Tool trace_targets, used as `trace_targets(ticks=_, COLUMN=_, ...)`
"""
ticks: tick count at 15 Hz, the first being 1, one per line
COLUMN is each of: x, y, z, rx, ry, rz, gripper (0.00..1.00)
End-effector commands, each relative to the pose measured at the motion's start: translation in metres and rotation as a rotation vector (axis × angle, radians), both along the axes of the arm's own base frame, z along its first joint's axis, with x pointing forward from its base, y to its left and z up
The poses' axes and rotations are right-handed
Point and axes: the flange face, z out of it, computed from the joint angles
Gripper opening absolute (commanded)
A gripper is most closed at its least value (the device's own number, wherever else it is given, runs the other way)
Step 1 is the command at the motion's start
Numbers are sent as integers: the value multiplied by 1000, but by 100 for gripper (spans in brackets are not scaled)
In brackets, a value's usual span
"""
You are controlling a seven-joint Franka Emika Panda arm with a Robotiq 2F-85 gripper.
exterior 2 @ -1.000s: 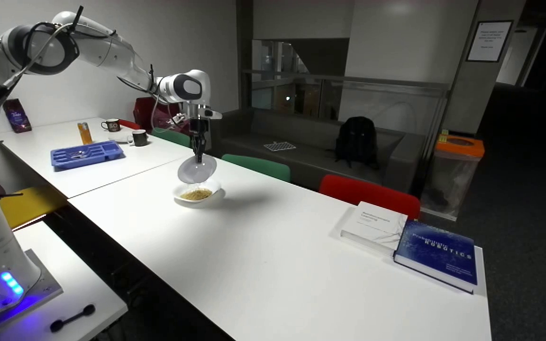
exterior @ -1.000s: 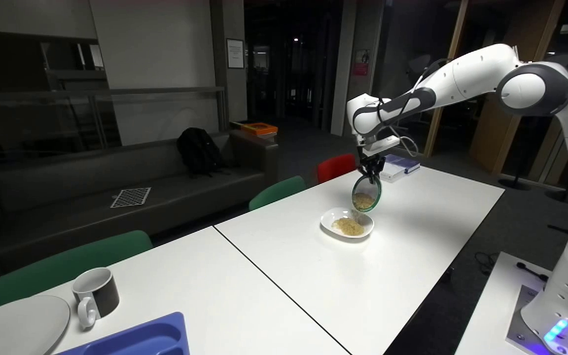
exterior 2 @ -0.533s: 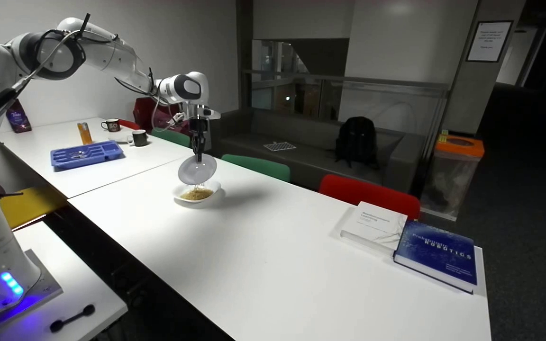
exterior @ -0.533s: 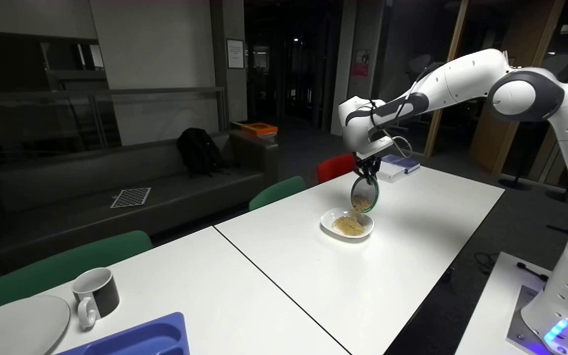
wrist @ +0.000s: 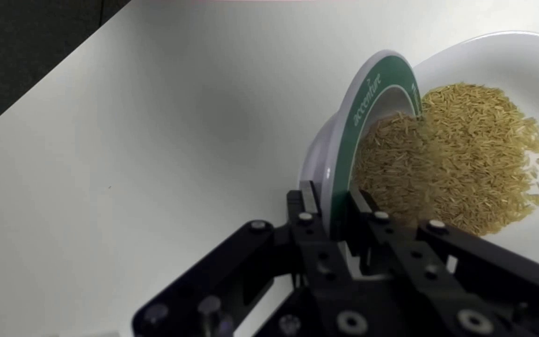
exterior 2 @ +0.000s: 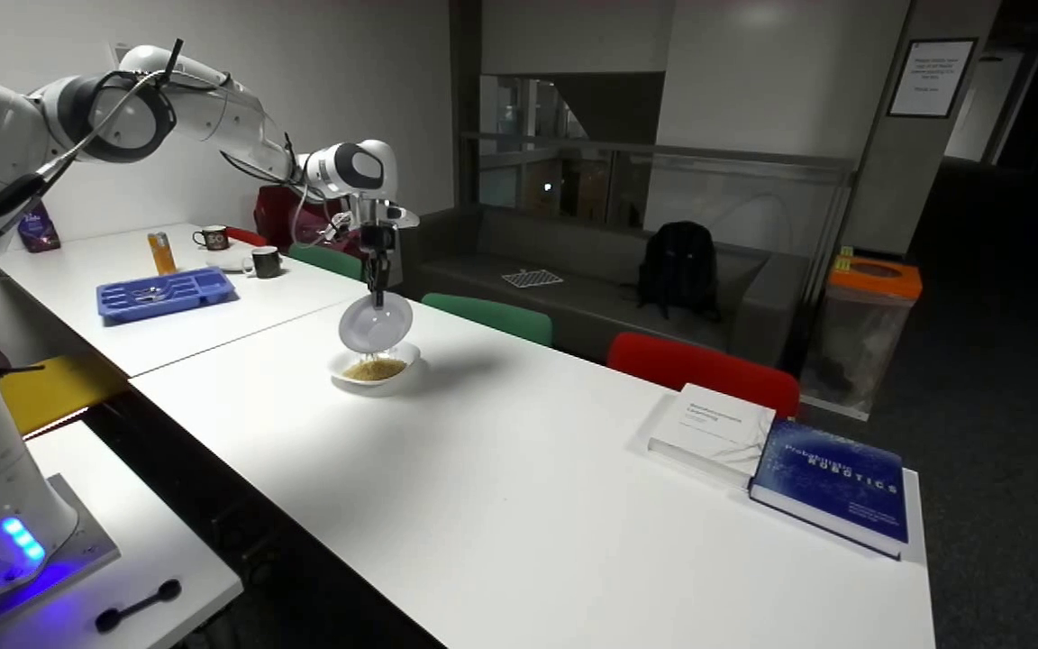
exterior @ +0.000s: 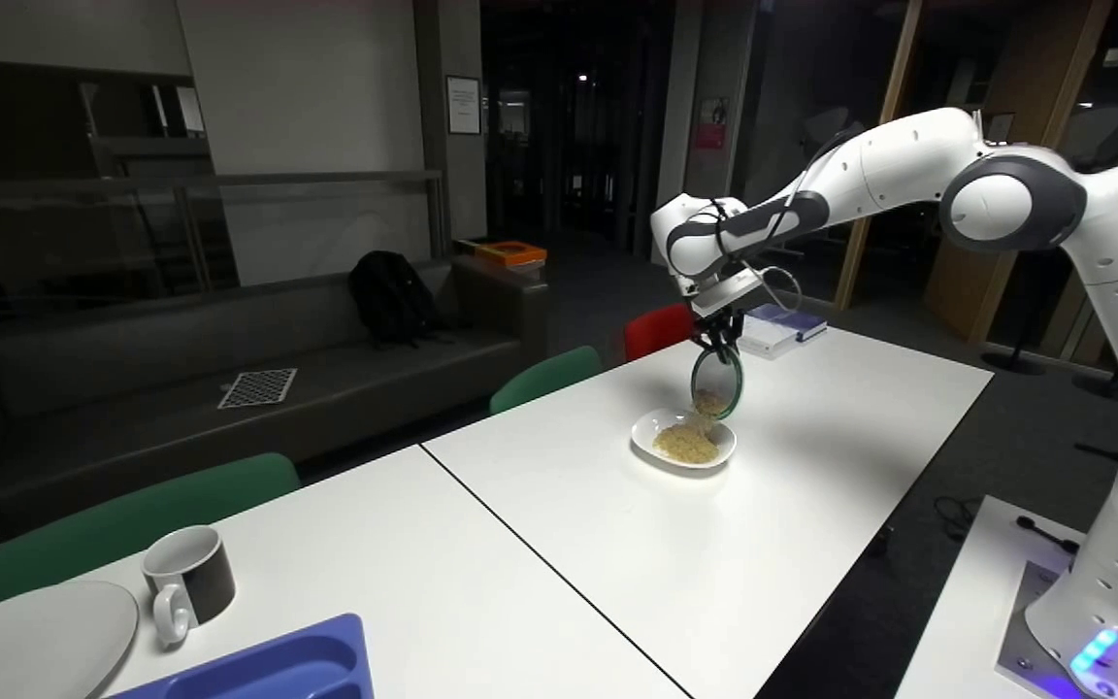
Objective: Pick up the bowl and pour some of its contents on the plate
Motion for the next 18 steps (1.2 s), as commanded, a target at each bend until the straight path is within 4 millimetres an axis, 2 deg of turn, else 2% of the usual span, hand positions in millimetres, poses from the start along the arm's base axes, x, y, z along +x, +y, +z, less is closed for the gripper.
trace_targets(ticks=1, x=6, y=-3, z=6, rx=-55, ry=23, rz=-21, gripper=4)
trace_targets(ticks=11, x=11, y=-25, z=0, rx=-91, ry=75, rz=-67, gripper=4)
trace_targets(ticks=18, x=17, y=-26, z=12, rx=-95, ry=62, rz=-73, gripper=4)
